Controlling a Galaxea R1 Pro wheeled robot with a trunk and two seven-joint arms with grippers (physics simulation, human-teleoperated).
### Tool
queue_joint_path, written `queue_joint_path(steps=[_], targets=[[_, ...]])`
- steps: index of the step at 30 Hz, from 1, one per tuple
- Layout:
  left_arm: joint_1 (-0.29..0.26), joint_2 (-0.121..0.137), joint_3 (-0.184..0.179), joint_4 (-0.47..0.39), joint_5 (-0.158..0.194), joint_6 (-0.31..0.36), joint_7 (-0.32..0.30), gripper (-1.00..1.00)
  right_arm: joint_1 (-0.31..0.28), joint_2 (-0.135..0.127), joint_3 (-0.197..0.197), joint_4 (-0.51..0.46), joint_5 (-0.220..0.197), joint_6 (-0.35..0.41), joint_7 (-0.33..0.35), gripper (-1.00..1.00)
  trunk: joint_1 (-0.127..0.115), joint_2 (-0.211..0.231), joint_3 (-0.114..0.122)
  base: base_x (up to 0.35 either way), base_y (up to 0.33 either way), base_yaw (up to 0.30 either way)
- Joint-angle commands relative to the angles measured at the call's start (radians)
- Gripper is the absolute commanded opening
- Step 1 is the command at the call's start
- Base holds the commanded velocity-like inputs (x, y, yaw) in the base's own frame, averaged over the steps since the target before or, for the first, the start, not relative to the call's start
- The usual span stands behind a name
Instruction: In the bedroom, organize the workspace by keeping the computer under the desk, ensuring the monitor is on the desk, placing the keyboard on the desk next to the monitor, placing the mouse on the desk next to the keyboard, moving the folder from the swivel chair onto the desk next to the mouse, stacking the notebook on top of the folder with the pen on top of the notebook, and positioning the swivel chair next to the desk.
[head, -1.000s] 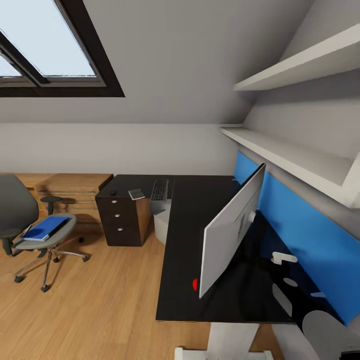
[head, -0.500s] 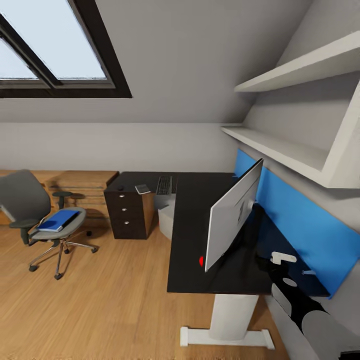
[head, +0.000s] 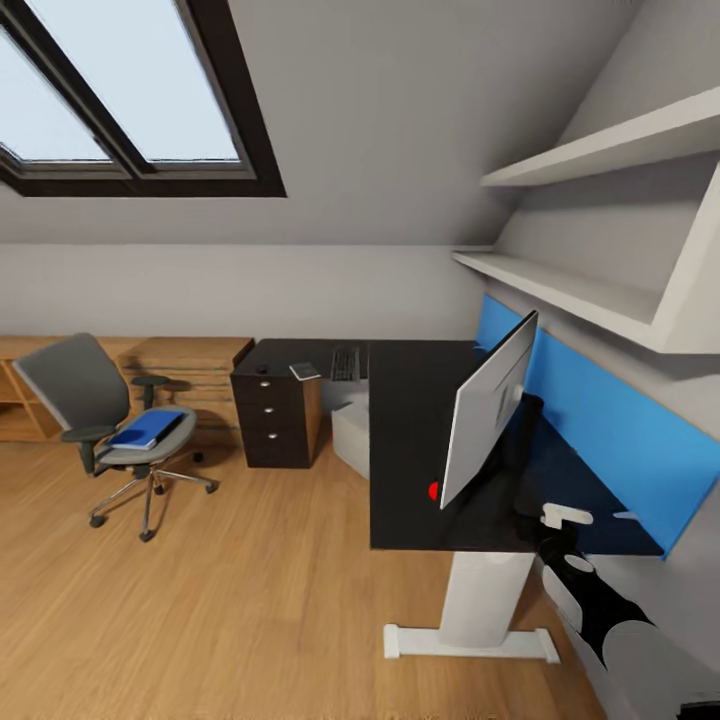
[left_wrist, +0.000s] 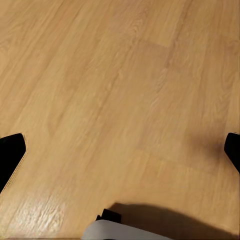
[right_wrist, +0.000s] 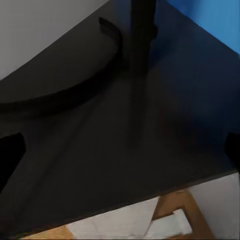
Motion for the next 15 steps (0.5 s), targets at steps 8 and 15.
queue_joint_path(steps=[8,15], targets=[[-0.001,-0.001,0.004,0.001,0.004,0.0,-0.009,1.0,-0.001,0.003,0.008,-0.059,-0.013,0.126,-0.087,1.0,0.0,-0.001,-0.002,-0.238,0.241,0.0],[-0.001,-0.002,0.003,0.001,0.004,-0.001,-0.009,1.0,-0.001,0.013,0.006,-0.289,-0.016,0.301,-0.205,1.0,0.0,-0.001,-0.002,-0.067,0.061,0.0]])
